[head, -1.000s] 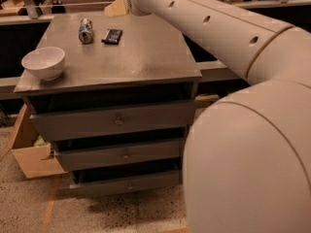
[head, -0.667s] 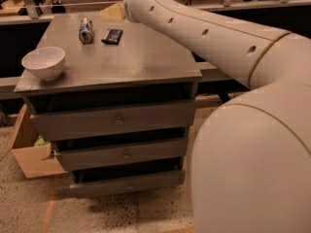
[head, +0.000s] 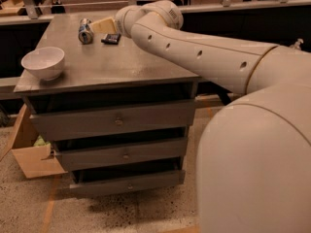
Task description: Move redbull can near white bowl
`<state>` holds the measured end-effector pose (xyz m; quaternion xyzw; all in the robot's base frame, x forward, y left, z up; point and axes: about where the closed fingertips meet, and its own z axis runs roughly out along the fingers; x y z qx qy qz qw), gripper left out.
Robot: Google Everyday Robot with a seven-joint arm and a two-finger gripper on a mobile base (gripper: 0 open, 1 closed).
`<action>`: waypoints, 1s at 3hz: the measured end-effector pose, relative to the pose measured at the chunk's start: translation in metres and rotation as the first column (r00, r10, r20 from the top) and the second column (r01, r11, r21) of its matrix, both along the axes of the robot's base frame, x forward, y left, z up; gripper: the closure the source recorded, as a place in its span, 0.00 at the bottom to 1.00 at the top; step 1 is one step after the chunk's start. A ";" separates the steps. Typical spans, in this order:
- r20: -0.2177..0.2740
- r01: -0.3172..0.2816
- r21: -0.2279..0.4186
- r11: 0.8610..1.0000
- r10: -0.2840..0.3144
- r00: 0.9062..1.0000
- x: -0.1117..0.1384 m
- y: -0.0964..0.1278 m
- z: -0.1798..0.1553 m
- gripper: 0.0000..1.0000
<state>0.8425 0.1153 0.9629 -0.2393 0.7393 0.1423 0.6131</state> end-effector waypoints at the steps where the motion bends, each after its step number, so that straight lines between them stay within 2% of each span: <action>1: 0.002 -0.003 -0.004 1.000 0.003 1.000 0.000 0.001 0.000 0.00; 2: 0.015 0.008 0.008 1.000 -0.008 1.000 0.010 0.001 0.000 0.00; 3: 0.042 0.018 0.047 0.999 -0.020 0.999 0.034 0.010 0.003 0.00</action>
Offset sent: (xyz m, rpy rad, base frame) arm 0.0105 0.0127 -0.0143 0.0320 -0.0443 -0.0442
